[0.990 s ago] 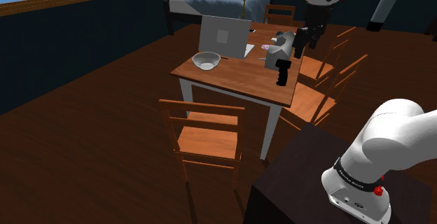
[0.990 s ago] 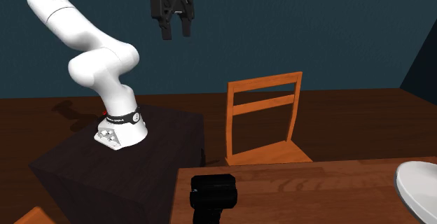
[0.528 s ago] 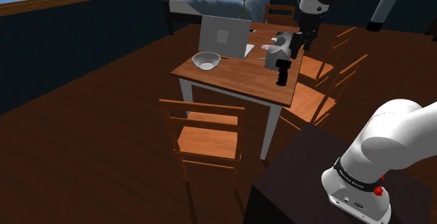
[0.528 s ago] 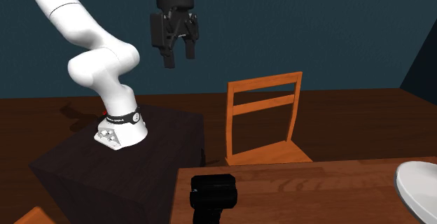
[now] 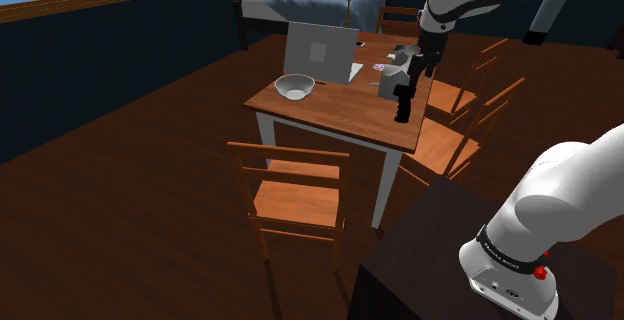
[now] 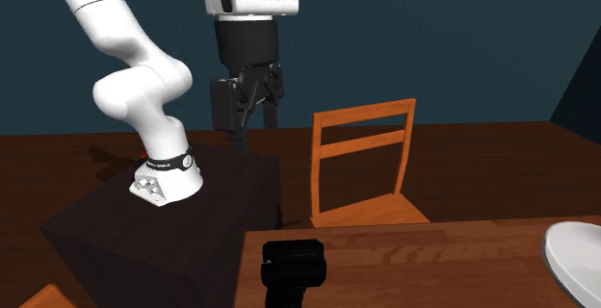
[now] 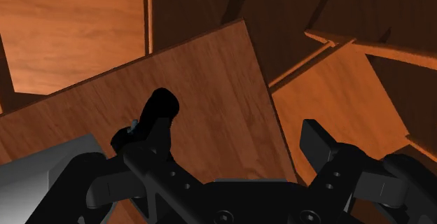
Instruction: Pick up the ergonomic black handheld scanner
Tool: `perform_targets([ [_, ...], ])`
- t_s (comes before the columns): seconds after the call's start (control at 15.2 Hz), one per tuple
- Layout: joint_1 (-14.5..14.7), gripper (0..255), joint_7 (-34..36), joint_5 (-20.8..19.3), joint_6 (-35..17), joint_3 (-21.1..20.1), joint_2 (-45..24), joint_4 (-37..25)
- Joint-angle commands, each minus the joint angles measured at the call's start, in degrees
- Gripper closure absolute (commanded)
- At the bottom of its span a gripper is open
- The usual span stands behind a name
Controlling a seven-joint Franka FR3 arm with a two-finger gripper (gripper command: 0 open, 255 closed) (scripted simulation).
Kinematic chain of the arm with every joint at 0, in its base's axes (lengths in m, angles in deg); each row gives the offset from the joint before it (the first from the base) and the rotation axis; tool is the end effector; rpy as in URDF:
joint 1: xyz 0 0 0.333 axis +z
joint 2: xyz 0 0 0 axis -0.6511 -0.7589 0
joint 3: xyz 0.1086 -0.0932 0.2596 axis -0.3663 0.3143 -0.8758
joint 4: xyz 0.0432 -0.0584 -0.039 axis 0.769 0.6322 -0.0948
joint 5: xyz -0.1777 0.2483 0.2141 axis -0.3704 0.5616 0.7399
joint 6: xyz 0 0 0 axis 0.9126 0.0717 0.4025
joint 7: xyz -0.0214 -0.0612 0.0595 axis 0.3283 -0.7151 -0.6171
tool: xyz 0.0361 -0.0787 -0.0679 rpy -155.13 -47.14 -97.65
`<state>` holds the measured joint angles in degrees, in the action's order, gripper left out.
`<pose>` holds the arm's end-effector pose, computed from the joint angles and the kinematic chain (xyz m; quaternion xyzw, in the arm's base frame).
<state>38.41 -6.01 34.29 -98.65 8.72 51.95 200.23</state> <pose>0.3896 -0.1858 0.4960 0.9994 -0.0176 0.0136 0.0252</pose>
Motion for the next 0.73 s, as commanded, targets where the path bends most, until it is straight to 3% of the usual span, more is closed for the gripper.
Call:
perform_targets([
  [0.0, 0.0, 0, -2.9, 0.8, -2.1, 2.3, -3.8, -1.8],
  [0.66, -1.3, 0, -17.9, 11.7, -9.1, 10.0, -25.3, -14.1],
])
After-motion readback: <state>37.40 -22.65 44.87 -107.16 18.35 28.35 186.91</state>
